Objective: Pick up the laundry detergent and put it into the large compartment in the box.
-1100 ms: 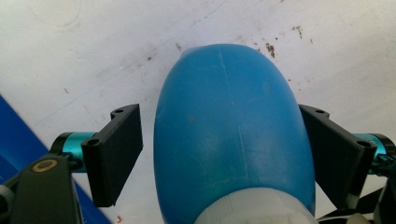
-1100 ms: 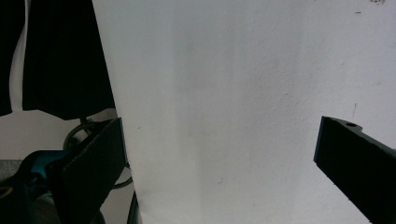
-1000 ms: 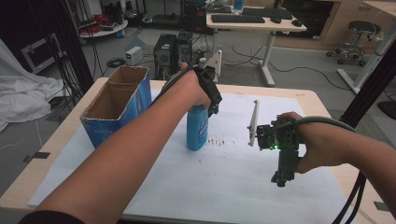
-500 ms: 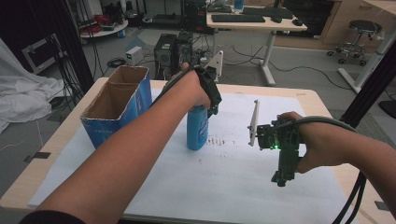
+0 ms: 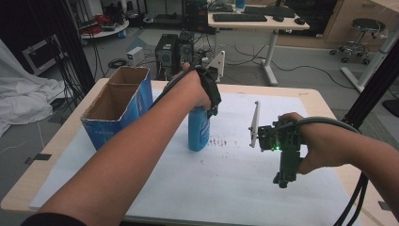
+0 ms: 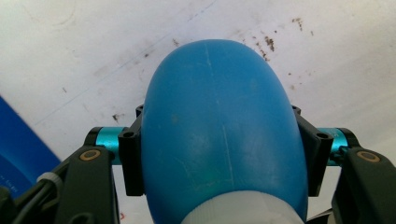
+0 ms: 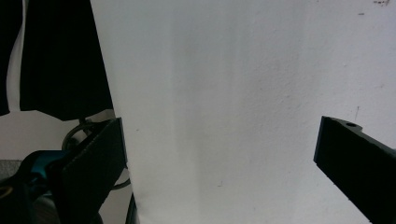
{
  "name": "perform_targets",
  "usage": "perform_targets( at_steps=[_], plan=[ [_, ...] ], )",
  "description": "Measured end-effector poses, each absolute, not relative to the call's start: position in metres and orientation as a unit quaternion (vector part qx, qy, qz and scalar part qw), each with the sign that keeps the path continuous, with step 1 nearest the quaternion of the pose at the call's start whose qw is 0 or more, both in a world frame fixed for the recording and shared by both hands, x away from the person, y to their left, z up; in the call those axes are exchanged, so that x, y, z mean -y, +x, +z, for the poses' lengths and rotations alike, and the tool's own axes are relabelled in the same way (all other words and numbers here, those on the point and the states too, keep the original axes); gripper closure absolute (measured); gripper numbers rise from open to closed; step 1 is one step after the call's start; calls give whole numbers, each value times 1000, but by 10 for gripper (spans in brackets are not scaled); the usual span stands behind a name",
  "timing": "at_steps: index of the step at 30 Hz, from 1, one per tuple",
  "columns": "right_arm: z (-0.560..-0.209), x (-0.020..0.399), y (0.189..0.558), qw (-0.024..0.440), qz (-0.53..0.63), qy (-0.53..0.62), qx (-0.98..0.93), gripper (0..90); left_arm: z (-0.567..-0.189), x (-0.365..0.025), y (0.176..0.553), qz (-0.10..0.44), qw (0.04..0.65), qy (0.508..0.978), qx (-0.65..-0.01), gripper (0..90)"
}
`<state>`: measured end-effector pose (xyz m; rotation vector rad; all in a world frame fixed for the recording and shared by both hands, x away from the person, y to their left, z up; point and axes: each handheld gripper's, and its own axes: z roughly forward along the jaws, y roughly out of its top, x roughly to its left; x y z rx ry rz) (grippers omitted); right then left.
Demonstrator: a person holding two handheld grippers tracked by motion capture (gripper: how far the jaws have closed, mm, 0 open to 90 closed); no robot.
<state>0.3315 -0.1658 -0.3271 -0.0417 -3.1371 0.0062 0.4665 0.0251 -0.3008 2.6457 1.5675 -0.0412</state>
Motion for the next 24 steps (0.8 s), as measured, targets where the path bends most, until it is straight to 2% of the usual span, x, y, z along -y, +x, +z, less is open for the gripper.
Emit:
perform_targets(
  at_steps=[15, 24],
  plan=[
    [-326, 166, 334, 2, 0, -6, 1000, 14, -295, -27, 465, -20, 42, 867, -495, 372],
    [-327, 164, 332, 4, 1, -13, 1000, 14, -260, -34, 461, -28, 46, 878, -476, 371]
  ],
)
